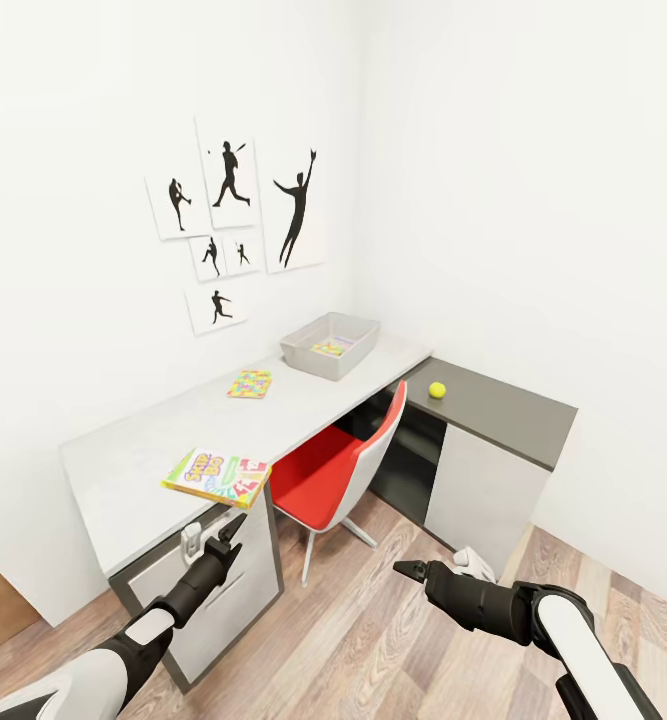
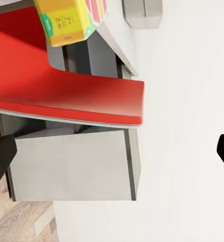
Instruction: Put all the toys in the child's room - the three board games (two on the bed and one on the table), the two jigsaw puzzles on the table, and the tennis ball on the table - inside the toy box on the table in the child's room.
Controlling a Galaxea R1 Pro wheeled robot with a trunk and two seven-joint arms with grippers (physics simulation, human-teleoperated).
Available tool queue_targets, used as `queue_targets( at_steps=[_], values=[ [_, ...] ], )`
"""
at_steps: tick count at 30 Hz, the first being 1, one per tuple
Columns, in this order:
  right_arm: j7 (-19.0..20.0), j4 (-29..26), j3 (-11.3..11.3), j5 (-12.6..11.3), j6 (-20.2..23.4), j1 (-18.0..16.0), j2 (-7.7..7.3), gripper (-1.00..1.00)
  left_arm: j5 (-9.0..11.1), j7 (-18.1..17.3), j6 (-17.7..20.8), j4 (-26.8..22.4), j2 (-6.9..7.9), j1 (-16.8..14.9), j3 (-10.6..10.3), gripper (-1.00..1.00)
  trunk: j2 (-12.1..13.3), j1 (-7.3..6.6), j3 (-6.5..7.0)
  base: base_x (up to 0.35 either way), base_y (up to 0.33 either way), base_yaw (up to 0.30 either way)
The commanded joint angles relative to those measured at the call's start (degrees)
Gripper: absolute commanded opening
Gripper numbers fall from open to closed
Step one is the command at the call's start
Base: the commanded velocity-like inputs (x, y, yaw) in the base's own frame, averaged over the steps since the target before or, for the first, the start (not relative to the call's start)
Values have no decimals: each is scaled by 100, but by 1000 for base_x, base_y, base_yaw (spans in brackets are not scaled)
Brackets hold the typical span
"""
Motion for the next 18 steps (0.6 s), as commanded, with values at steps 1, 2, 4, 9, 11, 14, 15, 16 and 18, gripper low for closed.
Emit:
queue_targets(
  at_steps=[1,2,4,9,11,14,15,16,18],
  values=[
    [-60,-6,6,-58,2,-5,-4,100,-11,-22,62,3,0,-5,46,100,-48,24,-26,0,0,0],
    [-60,-6,6,-58,2,-5,-4,100,-11,-23,64,3,0,-5,46,100,-88,45,-44,0,0,0],
    [-59,-6,6,-58,2,-5,-4,100,-11,-24,65,3,0,-5,46,100,-168,89,-80,0,0,0],
    [-56,-6,-2,-58,5,-5,-4,100,-16,-45,60,3,0,-5,46,100,-369,199,-170,0,0,0],
    [-58,-6,-2,-58,8,-5,-4,100,-18,-55,64,3,-1,-5,46,100,-449,243,-206,0,0,0],
    [-59,-6,-7,-58,10,-5,-4,100,-18,-66,65,3,0,-5,46,100,-569,309,-259,0,0,0],
    [-58,-6,-8,-58,10,-5,-4,100,-16,-66,63,3,0,-5,46,100,-609,331,-277,0,0,0],
    [-57,-6,-9,-58,10,-5,-4,100,-17,-67,61,3,0,-5,46,100,-649,353,-295,0,0,0],
    [-58,-6,-7,-58,11,-5,-4,100,-15,-68,63,3,0,-5,46,100,-730,397,-331,0,0,0]
  ],
)
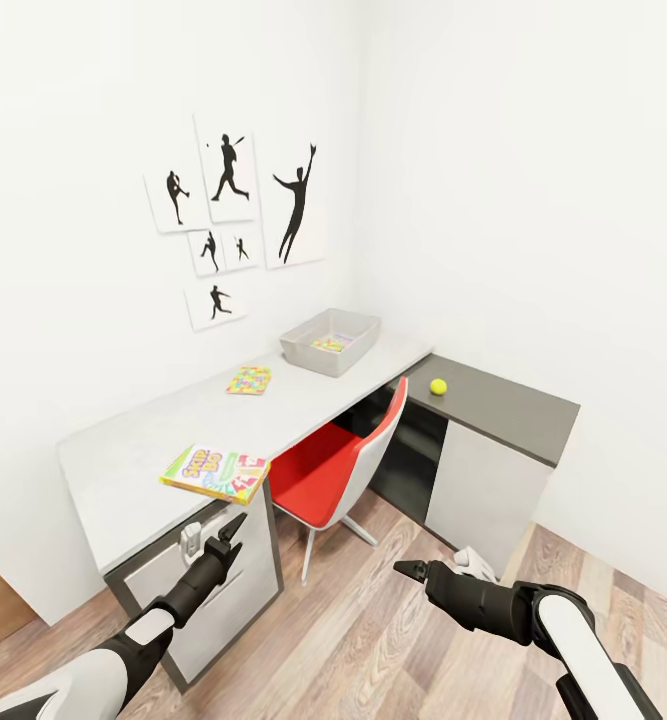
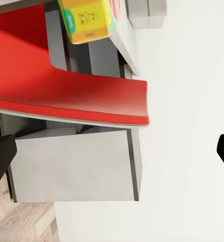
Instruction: Put all the toys in the child's room - the three board games (two on the bed and one on the table), the two jigsaw puzzles on the table, and the tennis ball on the table - inside the toy box on the table in the child's room.
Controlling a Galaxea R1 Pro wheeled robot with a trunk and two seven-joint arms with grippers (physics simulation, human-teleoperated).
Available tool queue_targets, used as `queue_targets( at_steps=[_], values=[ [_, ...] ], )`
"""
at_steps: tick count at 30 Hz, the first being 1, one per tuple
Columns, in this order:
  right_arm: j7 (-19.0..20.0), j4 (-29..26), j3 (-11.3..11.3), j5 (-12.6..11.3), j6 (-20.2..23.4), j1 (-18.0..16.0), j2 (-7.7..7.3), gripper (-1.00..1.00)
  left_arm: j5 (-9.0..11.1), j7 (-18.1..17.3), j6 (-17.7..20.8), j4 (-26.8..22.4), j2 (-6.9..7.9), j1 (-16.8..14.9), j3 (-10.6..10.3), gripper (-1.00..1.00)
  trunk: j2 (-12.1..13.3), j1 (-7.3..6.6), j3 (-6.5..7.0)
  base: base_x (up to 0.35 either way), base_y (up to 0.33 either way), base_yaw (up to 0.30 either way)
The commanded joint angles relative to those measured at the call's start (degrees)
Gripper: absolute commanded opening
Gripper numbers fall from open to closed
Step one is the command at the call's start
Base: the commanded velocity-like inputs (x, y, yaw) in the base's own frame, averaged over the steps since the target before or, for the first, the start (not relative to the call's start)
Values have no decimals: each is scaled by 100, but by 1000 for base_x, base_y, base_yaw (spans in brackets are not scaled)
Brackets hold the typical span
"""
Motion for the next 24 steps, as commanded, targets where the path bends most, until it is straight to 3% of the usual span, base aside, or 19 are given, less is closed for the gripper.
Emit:
queue_targets(
  at_steps=[1,7,24],
  values=[
    [-61,-6,5,-58,2,-5,-4,100,-10,-22,61,3,0,-5,46,100,-7,1,-7,0,0,0],
    [-63,-6,5,-61,2,-5,-4,100,-7,-23,63,3,-5,-5,46,100,-7,1,-7,0,0,0],
    [-65,2,8,-67,2,-5,4,100,-7,-30,62,3,-6,-5,46,100,-688,375,-313,0,0,0]
  ],
)
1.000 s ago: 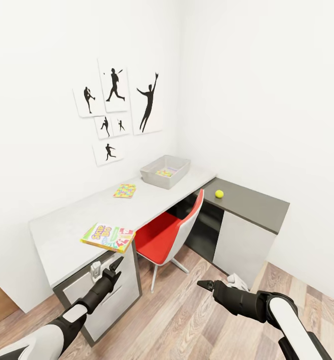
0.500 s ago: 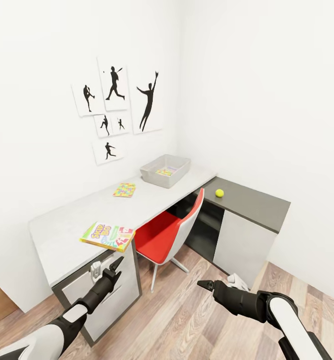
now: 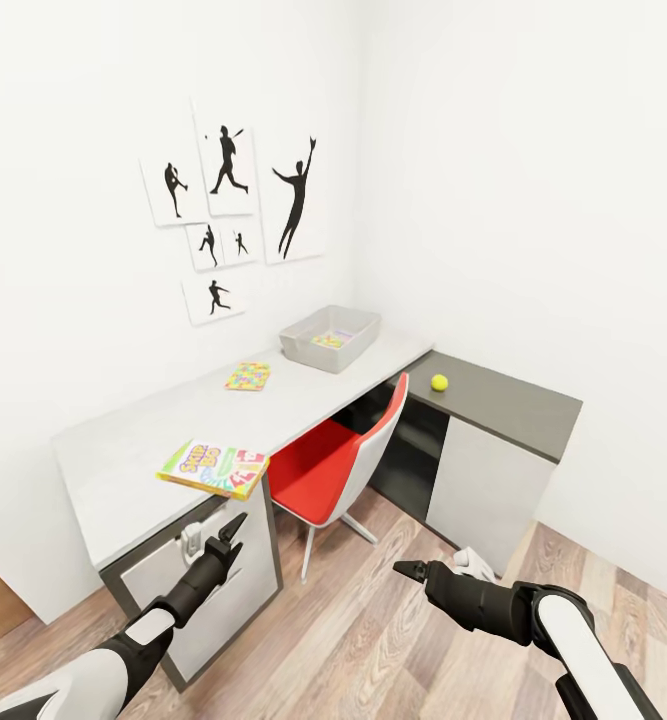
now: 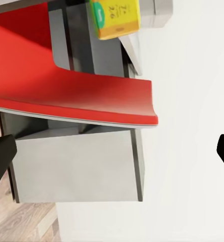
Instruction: Put all the toys in the child's room - the three board games (two on the bed and one on the table), the two jigsaw puzzles on the table, and the tennis ball on the table - inside the toy box on the table in the child's room.
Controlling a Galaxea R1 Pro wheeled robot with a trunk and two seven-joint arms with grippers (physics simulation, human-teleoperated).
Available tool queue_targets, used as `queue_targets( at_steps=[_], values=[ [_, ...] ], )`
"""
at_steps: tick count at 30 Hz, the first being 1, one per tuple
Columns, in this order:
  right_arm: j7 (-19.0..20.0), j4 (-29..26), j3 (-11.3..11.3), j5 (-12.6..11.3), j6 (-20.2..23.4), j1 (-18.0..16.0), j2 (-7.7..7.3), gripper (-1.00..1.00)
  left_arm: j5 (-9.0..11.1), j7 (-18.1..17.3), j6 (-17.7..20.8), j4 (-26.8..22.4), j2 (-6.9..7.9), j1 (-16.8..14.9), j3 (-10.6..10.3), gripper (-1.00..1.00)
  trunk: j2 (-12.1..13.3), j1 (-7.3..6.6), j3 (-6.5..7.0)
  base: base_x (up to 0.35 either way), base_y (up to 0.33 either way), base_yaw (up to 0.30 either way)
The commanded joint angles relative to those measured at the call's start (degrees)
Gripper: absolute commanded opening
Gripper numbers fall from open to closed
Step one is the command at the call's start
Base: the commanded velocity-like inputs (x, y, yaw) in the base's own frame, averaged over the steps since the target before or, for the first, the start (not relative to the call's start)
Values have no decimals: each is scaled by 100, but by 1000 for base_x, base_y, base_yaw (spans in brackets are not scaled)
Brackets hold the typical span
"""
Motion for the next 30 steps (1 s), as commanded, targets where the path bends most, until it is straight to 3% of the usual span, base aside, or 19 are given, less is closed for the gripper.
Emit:
queue_targets(
  at_steps=[1,4,22,30],
  values=[
    [-60,-6,8,-59,2,-5,-3,100,-11,-21,61,3,-1,-4,46,100,-46,23,-25,0,0,0],
    [-61,-5,9,-59,-1,-5,-3,100,-11,-21,56,3,-1,-4,44,100,-166,89,-79,0,0,0],
    [-61,-5,10,-55,-7,-5,-3,100,-63,63,49,3,-53,4,30,100,-166,89,-79,3,0,0],
    [-61,-5,9,-50,-7,-5,-3,100,-62,67,43,3,-54,4,37,100,-166,89,-79,220,0,0]
  ],
)
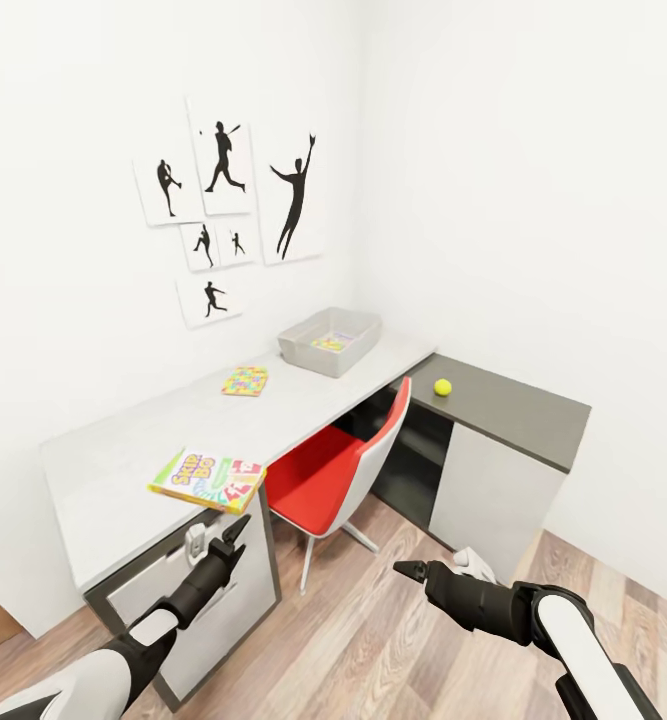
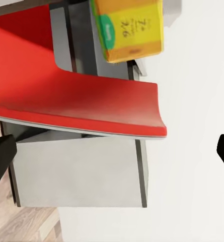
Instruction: Put all the toys in the child's room - the three board games (two on the bed and one on the table), the two jigsaw puzzles on the table, and the tennis ball on the table - inside the toy box on the table in the child's room.
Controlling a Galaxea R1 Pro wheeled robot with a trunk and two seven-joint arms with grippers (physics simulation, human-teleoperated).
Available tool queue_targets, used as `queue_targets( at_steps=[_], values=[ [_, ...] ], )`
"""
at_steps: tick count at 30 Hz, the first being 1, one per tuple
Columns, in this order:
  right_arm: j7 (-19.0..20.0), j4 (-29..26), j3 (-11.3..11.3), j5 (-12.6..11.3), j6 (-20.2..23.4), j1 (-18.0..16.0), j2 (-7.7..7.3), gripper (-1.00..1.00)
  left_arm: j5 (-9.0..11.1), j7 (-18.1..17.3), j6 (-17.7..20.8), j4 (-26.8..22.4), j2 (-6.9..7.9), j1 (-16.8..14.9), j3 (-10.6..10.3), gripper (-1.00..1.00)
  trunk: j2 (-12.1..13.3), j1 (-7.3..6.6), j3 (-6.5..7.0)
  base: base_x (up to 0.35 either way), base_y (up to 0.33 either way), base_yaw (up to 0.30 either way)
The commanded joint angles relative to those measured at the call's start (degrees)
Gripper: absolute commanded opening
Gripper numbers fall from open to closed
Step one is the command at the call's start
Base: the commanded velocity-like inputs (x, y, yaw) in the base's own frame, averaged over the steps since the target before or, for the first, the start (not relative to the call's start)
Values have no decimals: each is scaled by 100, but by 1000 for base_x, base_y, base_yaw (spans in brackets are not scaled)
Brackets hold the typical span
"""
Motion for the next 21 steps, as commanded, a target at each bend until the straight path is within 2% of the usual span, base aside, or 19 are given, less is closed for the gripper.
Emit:
queue_targets(
  at_steps=[1,10,15,21],
  values=[
    [-60,-6,7,-58,2,-4,-4,100,-11,-20,60,3,-3,-4,45,100,-4,1,-6,65,0,0],
    [-60,-6,6,-58,2,-4,-4,100,23,14,73,3,-8,-4,47,100,-4,1,-6,20,0,0],
    [-60,-6,5,-59,2,-4,-4,100,26,25,79,3,-2,-4,53,100,-4,1,-6,179,0,0],
    [-60,-6,7,-58,2,-4,-4,100,33,24,62,3,-8,-4,54,100,-4,1,-6,35,0,0]
  ],
)
